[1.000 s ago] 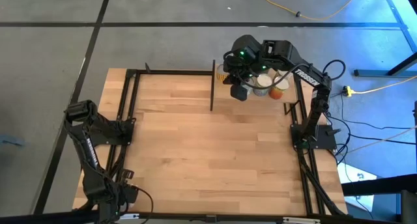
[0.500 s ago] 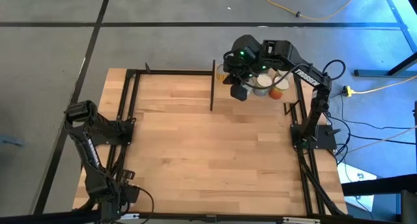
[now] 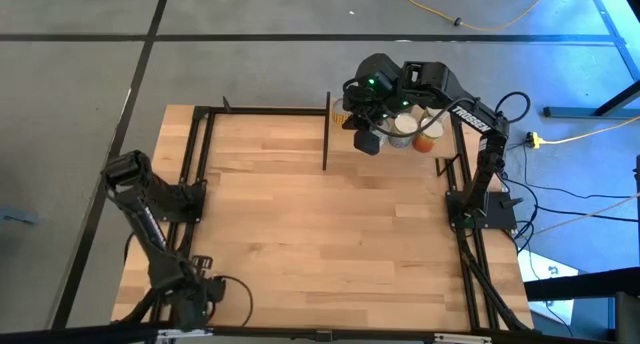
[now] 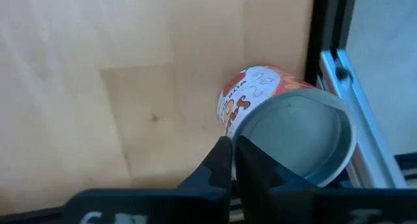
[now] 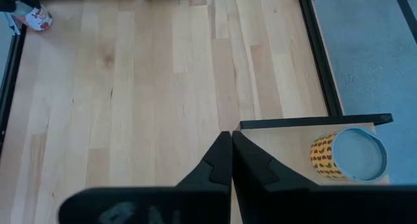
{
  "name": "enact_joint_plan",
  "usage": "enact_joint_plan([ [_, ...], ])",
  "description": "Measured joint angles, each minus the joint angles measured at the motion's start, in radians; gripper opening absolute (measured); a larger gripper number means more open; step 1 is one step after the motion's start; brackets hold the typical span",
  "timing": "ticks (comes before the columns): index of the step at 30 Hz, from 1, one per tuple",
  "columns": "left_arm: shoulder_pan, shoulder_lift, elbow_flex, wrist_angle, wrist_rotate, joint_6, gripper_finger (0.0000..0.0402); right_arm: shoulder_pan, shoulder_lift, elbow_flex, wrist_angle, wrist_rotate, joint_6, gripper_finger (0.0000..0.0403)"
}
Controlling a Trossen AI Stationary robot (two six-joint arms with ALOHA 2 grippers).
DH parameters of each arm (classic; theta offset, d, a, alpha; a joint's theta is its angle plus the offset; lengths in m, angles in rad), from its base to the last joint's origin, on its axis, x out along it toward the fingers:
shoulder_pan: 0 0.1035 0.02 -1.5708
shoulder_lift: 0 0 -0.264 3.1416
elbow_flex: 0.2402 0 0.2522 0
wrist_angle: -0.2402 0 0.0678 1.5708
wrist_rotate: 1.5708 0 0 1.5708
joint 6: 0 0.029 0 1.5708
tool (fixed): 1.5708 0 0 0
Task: Pick and place cans onto a shelf
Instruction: Put the light orange canned good on the shelf
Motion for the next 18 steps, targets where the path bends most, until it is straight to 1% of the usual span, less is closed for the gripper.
enact_joint_plan([
  [4,0.068,-0.039,0.0,-0.048,-0.001,0.011,0.0003,0.0,-0.009,0.005,-0.017,-0.001,-0.025,0.0007],
  [7,0.132,-0.091,0.0,-0.094,-0.019,0.059,0.0002,0.006,-0.017,0.035,-0.041,-0.002,-0.048,0.0007],
  [10,0.215,-0.161,0.0,-0.131,-0.04,0.113,0.0002,0.01,-0.04,0.028,-0.069,-0.001,-0.057,0.0007],
  [15,0.41,-0.277,0.001,-0.232,-0.047,0.149,0.0001,0.015,-0.08,0.033,-0.154,0.01,-0.092,0.0007],
  [18,0.541,-0.3,0.04,-0.289,-0.041,0.24,0.0001,0.015,-0.112,0.034,-0.183,0.01,-0.104,0.0007],
])
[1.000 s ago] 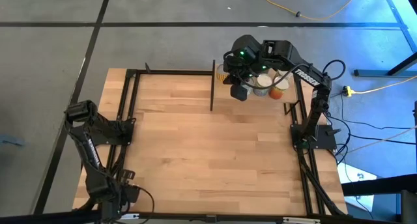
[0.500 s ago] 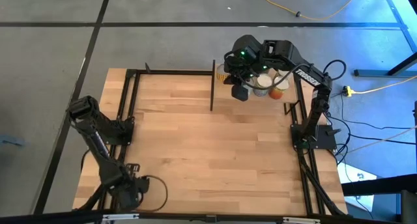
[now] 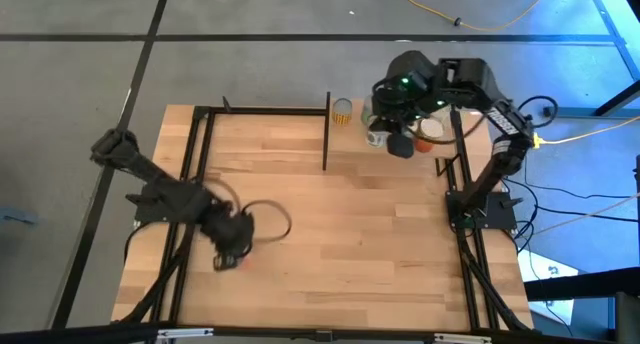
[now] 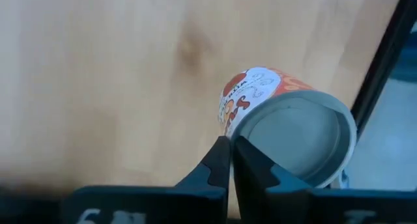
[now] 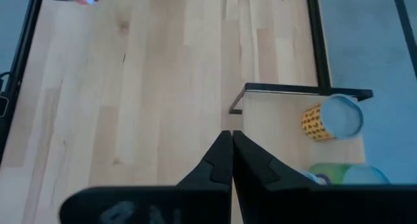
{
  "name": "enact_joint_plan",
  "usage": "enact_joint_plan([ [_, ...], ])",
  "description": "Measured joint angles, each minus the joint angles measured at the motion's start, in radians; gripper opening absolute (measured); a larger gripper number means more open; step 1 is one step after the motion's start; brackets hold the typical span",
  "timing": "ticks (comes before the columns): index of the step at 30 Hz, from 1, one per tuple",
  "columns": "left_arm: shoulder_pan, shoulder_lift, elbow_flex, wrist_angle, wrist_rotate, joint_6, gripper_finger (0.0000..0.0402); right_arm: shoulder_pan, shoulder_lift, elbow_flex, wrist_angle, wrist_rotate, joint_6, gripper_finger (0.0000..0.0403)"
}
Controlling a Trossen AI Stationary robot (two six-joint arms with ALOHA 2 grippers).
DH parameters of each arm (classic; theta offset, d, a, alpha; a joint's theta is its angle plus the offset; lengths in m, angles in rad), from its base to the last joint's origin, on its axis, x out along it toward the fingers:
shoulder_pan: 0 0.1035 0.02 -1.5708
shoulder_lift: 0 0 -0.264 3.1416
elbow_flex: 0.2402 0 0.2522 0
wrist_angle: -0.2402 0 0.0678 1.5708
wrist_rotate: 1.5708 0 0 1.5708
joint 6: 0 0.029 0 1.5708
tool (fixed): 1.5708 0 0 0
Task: Pick and place cans onto a shelf
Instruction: Put the light orange canned good on the shelf
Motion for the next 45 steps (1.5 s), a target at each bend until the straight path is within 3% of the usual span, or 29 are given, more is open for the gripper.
enact_joint_plan([
  [9,0.358,0.095,0.193,-0.053,-0.003,0.36,0.0001,0.0,-0.081,0.001,-0.008,0.0,-0.027,0.0007],
  [18,0.576,0.417,0.483,-0.049,-0.027,0.646,0.0,0.0,-0.104,0.001,-0.007,0.015,-0.026,0.0007],
  [26,0.606,0.671,0.681,-0.043,-0.022,0.817,0.0,0.0,-0.125,0.001,-0.006,0.014,-0.008,0.0007],
  [33,0.594,0.805,0.748,-0.039,-0.02,0.909,0.0,0.0,-0.128,0.001,-0.006,0.013,-0.002,0.0007],
  [39,0.589,0.847,0.757,-0.044,-0.021,0.905,0.0002,0.0,-0.128,0.001,-0.006,0.013,0.004,0.0007],
  [45,0.574,0.848,0.757,-0.038,-0.023,0.886,0.0032,0.0,-0.128,0.001,-0.006,0.008,0.005,0.0007],
])
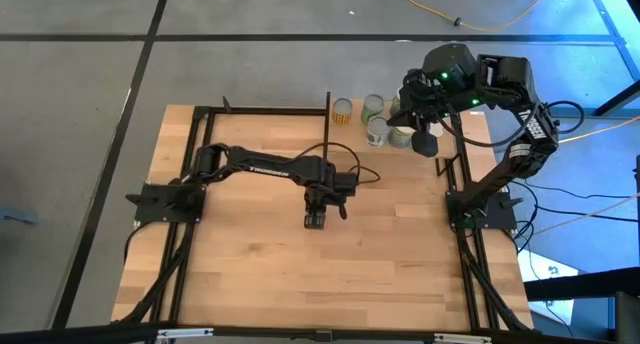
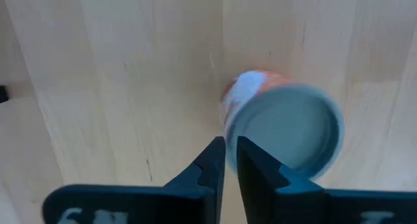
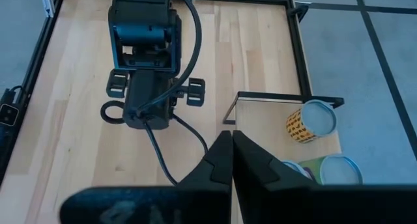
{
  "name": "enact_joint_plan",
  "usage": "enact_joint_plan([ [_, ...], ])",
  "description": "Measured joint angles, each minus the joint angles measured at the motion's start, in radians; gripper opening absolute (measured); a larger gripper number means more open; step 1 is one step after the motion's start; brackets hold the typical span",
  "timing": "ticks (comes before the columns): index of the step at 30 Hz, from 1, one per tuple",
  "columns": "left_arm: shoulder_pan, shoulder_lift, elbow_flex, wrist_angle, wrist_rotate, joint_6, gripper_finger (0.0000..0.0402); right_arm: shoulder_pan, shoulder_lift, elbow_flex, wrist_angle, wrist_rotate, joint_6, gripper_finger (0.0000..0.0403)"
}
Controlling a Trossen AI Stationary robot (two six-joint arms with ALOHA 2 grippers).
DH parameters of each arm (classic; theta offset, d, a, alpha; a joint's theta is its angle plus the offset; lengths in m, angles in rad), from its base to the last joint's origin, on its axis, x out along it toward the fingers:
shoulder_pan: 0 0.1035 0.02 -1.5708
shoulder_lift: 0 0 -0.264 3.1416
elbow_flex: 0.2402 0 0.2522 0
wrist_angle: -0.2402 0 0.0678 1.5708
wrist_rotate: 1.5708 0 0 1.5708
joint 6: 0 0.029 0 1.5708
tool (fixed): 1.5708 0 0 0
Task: Pick and place cans onto a shelf
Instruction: Put the light orange canned good on the shelf
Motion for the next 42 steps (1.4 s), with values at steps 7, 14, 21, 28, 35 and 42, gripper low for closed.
enact_joint_plan([
  [7,-0.01,-0.003,0.0,-0.001,0.0,-0.052,0.0046,0.0,0.0,0.0,0.0,0.0,0.0,0.0007],
  [14,-0.011,-0.084,0.039,-0.034,-0.07,-0.081,0.0045,0.0,0.0,0.0,0.0,-0.091,-0.031,0.0007],
  [21,-0.001,-0.239,0.082,-0.04,-0.114,-0.08,0.0044,0.013,-0.001,-0.052,0.001,-0.225,-0.076,0.0007],
  [28,-0.001,-0.41,0.084,-0.066,-0.113,-0.087,0.0044,0.078,0.007,-0.216,0.002,-0.174,-0.156,0.0007],
  [35,-0.01,-0.548,0.084,-0.088,-0.113,-0.096,0.0044,0.089,0.016,-0.412,0.158,-0.15,-0.097,0.0008],
  [42,-0.009,-0.64,0.084,-0.119,-0.114,-0.14,0.0043,0.095,0.017,-0.61,0.387,-0.148,-0.101,0.0046],
])
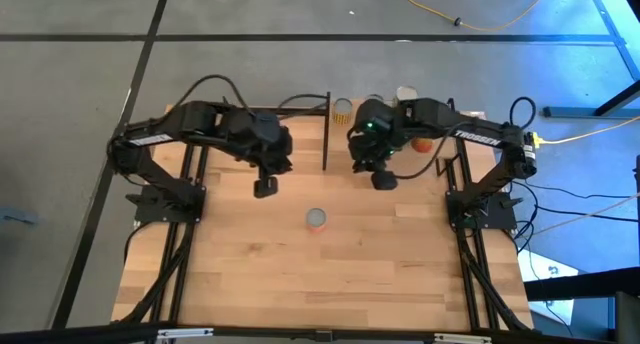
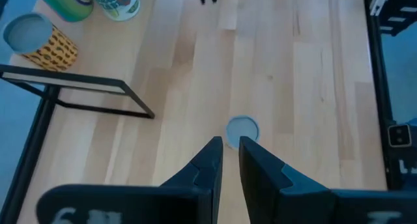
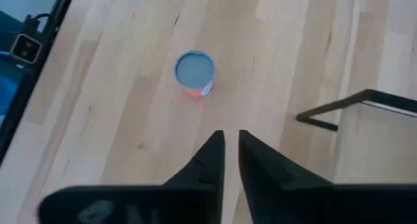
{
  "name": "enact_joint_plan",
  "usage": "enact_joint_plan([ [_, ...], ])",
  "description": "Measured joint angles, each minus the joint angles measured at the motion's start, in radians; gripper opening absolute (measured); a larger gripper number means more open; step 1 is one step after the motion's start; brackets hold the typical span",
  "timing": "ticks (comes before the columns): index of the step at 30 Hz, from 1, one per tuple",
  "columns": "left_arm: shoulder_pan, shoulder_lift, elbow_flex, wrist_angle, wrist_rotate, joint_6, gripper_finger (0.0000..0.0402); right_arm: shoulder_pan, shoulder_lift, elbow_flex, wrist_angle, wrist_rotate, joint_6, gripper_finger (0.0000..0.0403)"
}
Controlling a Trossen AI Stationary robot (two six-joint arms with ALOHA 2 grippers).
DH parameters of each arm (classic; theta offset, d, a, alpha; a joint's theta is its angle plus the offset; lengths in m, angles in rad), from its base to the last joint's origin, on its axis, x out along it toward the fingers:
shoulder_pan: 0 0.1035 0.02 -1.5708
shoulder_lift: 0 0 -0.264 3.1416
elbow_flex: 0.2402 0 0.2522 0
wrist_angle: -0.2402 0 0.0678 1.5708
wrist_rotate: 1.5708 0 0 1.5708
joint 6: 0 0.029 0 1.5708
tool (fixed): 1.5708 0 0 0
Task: Pick and place cans onto a shelf
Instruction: Put the light orange canned good on the shelf
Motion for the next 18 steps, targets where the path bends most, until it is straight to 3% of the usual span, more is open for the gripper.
enact_joint_plan([
  [6,0.0,-0.052,0.0,-0.044,-0.001,-0.002,0.0043,0.035,0.0,-0.108,0.153,0.002,-0.024,0.0087],
  [13,0.0,-0.09,-0.001,-0.085,-0.094,-0.001,0.0043,0.129,0.0,-0.26,0.429,0.001,-0.084,0.0091],
  [18,0.007,-0.096,-0.001,-0.102,-0.123,0.0,0.0043,0.162,0.04,-0.315,0.485,-0.002,-0.111,0.0091],
])
